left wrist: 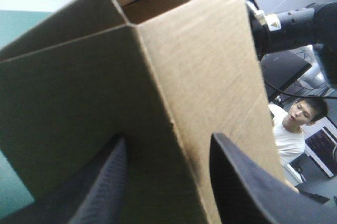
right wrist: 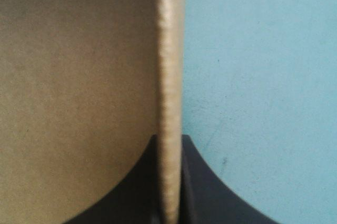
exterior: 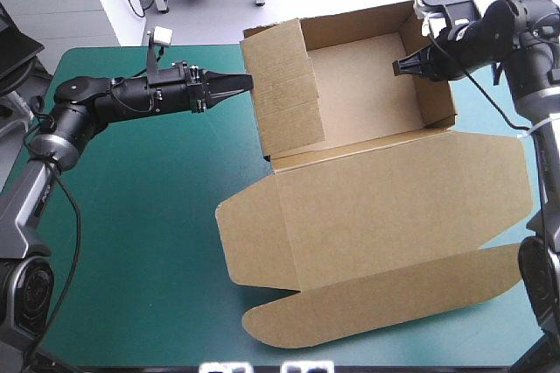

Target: Fold the box

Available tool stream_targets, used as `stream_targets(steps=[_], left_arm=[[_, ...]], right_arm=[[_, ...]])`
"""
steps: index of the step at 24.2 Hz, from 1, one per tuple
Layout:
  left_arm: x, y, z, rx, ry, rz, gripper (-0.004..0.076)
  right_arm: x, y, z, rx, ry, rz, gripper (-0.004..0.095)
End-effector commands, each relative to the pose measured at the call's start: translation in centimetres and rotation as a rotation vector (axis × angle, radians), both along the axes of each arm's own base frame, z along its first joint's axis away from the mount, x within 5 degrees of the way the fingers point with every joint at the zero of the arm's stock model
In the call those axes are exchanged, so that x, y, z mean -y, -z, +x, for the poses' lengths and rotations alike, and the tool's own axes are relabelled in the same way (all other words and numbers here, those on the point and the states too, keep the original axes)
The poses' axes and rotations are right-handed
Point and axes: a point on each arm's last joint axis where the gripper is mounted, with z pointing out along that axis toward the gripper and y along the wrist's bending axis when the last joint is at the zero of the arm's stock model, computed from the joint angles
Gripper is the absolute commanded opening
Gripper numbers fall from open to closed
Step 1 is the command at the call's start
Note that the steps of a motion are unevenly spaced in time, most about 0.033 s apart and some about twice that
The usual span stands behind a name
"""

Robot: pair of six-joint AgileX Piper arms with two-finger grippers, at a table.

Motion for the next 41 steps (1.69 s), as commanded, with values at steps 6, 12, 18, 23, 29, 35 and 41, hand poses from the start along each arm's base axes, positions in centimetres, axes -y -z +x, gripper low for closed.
stream_targets(steps=[6,12,18,23,29,35,41], left_arm=[[-0.2,-3.8,-0.8,-0.044,-0.082,0.106,0.0358],[1.8,-4.6,-0.7,-0.048,-0.160,0.233,0.0358],[2.3,-3.6,-1.1,-0.136,-0.211,0.416,0.0358],[1.9,-4.2,-1.2,-0.138,-0.238,0.479,0.0358],[1.8,-4.6,-1.4,-0.103,-0.220,0.508,0.0359],[1.9,-4.8,-1.0,-0.117,-0.255,0.464,0.0385],[1.8,-5.4,-0.5,-0.152,-0.339,0.368,0.0384]], right_arm=[[-1.3,-2.5,-1.9,0.083,0.003,-0.018,-0.0012],[-3.3,-2.8,-2.1,0.125,-0.012,-0.032,-0.0013],[-3.8,-2.9,-2.1,0.141,-0.005,-0.043,-0.0013],[-3.8,-2.9,-2.1,0.145,0.001,-0.035,-0.0013],[-3.8,-2.9,-2.1,0.147,0.001,-0.035,-0.0013],[-3.9,-2.9,-2.1,0.146,0.000,-0.031,-0.0013],[-4.0,-2.9,-2.2,0.142,-0.006,-0.026,-0.0014]])
